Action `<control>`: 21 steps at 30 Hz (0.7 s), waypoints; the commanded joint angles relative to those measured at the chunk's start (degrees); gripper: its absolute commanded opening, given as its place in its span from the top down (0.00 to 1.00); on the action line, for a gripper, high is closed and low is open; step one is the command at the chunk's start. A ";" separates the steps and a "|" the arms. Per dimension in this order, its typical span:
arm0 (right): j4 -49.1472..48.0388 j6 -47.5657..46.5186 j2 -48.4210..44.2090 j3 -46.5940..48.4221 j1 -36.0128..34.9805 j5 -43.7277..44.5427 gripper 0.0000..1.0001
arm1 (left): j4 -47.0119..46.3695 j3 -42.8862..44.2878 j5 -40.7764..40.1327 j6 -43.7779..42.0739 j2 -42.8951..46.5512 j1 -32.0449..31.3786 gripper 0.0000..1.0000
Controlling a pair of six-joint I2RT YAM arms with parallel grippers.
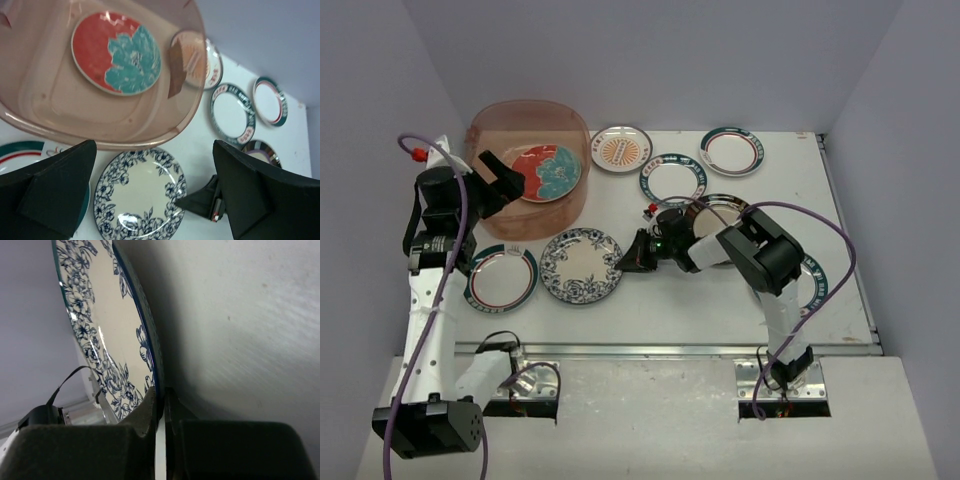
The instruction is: Place the plates into the plastic bin on the countertop
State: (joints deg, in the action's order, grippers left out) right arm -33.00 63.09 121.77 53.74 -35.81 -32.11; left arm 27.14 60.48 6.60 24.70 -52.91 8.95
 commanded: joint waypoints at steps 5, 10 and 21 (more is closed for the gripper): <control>-9.91 1.76 -14.93 -11.98 4.15 -0.42 1.00 | -3.96 -5.25 13.09 -1.89 0.21 -2.11 0.00; -3.29 -0.64 -25.46 -15.48 10.32 -9.79 1.00 | -5.26 -7.17 16.46 -2.36 -1.49 -9.91 0.00; -5.32 -1.60 -42.18 -16.93 13.33 -24.63 1.00 | -6.31 -6.67 16.55 -0.60 -8.68 -20.40 0.02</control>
State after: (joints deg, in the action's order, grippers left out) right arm -27.54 60.18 85.92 35.05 -22.29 -45.02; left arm 24.03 52.82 22.96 23.49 -60.04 -10.94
